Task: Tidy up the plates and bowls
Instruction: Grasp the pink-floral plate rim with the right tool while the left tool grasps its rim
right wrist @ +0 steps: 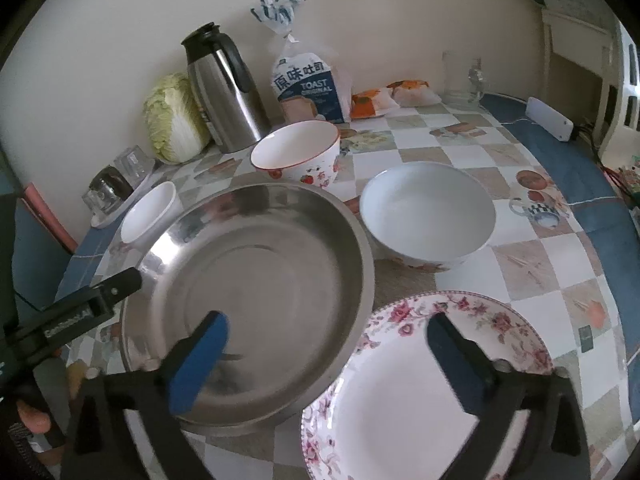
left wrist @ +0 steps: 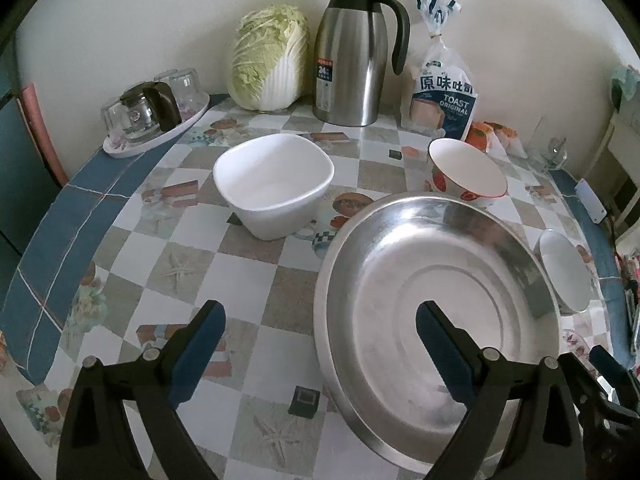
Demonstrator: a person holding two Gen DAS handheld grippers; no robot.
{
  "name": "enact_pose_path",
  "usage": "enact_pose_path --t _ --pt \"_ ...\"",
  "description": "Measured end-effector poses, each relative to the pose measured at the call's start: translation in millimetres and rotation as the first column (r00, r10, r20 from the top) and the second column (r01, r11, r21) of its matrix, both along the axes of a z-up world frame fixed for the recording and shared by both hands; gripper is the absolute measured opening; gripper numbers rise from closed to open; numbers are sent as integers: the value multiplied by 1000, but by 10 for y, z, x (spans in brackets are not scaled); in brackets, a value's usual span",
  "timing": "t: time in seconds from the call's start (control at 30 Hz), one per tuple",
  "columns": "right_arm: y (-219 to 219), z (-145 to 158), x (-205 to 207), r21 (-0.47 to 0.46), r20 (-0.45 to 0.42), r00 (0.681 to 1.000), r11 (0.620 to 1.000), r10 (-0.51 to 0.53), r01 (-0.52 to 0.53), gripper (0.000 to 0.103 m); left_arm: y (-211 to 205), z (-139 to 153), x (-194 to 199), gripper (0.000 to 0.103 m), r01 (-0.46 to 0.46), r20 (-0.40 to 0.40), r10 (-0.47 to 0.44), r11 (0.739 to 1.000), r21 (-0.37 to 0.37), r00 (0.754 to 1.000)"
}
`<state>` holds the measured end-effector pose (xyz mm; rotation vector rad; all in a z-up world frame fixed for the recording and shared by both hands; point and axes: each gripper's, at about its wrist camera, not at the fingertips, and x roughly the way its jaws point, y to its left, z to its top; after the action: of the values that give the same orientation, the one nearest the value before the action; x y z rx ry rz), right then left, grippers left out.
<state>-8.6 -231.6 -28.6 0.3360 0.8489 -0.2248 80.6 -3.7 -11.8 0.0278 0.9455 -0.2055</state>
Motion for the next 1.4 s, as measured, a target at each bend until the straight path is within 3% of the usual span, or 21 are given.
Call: enact_pose_path --t 0.17,0.33,0.47,0.57,0.77,0.93,1.03,1.23,1.4 --pt "-73 27 -75 9 7 1000 1000 -25 25 103 12 48 -65 96 -2 -10 1 999 -34 1000" --pt "-217 112 -219 42 40 996 996 -80 79 103 -63 207 -201 96 11 47 -9 999 -36 999" --pt "-498 322 -503 86 146 963 973 -227 216 103 -177 361 -331 96 64 84 -58 996 -64 995" --pt "-708 383 -708 98 165 933 947 -320 307 103 -310 448 -436 97 119 96 -111 989 -87 989" --pt "-1155 95 -931 207 17 906 888 -423 411 103 -652 567 -738 97 243 84 -231 954 -178 969" --pt "-1304 -118 -1021 251 -69 906 872 -417 420 103 -961 550 -986 97 341 25 -344 915 -215 939" --pt "-1323 -236 -1001 253 -126 910 874 -395 415 103 -1106 459 -1080 97 367 -38 -379 913 -180 925" --pt "-1304 -443 -944 268 -212 913 878 -349 398 103 -1255 208 -1166 97 365 -175 -395 913 -184 902" --pt "-1328 -495 -947 254 -248 904 877 -349 408 100 -1299 45 -1201 97 349 -238 -377 924 -154 895"
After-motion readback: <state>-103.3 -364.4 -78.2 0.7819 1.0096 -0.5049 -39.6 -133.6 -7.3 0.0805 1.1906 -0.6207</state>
